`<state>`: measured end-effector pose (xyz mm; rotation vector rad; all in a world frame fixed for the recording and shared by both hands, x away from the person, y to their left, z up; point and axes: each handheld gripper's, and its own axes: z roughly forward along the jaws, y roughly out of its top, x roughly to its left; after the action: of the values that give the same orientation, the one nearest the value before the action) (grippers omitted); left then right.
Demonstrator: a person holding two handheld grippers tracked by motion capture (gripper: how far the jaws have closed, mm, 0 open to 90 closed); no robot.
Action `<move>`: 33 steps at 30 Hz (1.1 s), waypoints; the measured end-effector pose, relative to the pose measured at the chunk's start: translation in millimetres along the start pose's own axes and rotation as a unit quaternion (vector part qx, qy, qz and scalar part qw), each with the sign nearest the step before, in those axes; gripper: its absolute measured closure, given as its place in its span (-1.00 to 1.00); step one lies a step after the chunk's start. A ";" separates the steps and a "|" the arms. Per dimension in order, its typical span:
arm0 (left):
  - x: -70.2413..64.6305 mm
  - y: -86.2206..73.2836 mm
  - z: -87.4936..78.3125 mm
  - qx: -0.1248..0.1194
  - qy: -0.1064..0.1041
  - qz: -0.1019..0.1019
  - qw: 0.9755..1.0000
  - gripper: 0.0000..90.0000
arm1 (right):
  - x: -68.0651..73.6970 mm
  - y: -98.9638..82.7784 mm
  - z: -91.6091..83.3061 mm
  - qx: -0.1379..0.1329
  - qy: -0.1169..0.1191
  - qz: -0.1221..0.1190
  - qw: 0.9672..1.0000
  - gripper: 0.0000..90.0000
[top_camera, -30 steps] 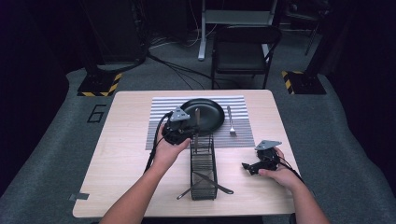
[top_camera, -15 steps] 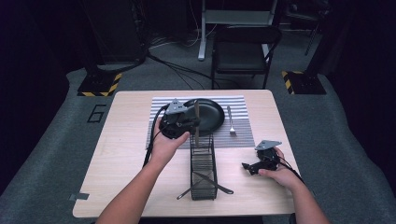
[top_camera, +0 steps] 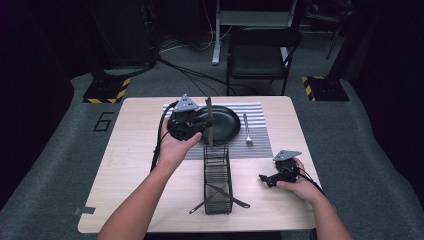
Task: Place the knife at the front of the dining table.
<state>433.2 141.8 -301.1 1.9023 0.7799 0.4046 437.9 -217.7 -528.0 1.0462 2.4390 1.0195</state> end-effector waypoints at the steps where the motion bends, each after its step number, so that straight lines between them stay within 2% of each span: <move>1: 0.0 0.0 0.0 0.000 0.000 0.000 1.000 0.84 | 0.0 0.0 0.0 0.000 0.000 0.000 1.000 -1.00; 7: 3.6 11.0 -13.4 -0.006 0.006 0.000 1.000 0.84 | 0.0 0.0 0.0 0.000 0.000 0.000 1.000 -1.00; 13: 7.8 15.0 -20.9 -0.009 0.012 0.001 1.000 0.84 | 0.0 0.0 0.0 0.000 0.000 0.000 1.000 -1.00; 22: 17.7 16.3 -37.9 -0.017 0.010 -0.010 1.000 0.84 | 0.0 0.0 0.0 0.000 0.000 0.000 1.000 -1.00; 25: 25.4 15.0 -46.0 -0.020 0.020 -0.015 0.999 0.84 | 0.0 0.0 0.0 0.000 0.000 0.000 1.000 -1.00; 27: 27.6 14.2 -47.7 -0.020 0.022 -0.018 0.999 0.84 | 0.0 0.0 0.0 0.000 0.000 0.000 1.000 -1.00; 33: 45.5 4.3 -48.8 -0.018 0.044 -0.028 0.998 0.84 | -0.1 0.0 0.0 0.000 0.000 -0.001 1.000 -1.00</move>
<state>439.6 204.3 -278.3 1.8349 0.8750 0.4674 437.9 -217.8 -528.0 1.0442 2.4395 1.0192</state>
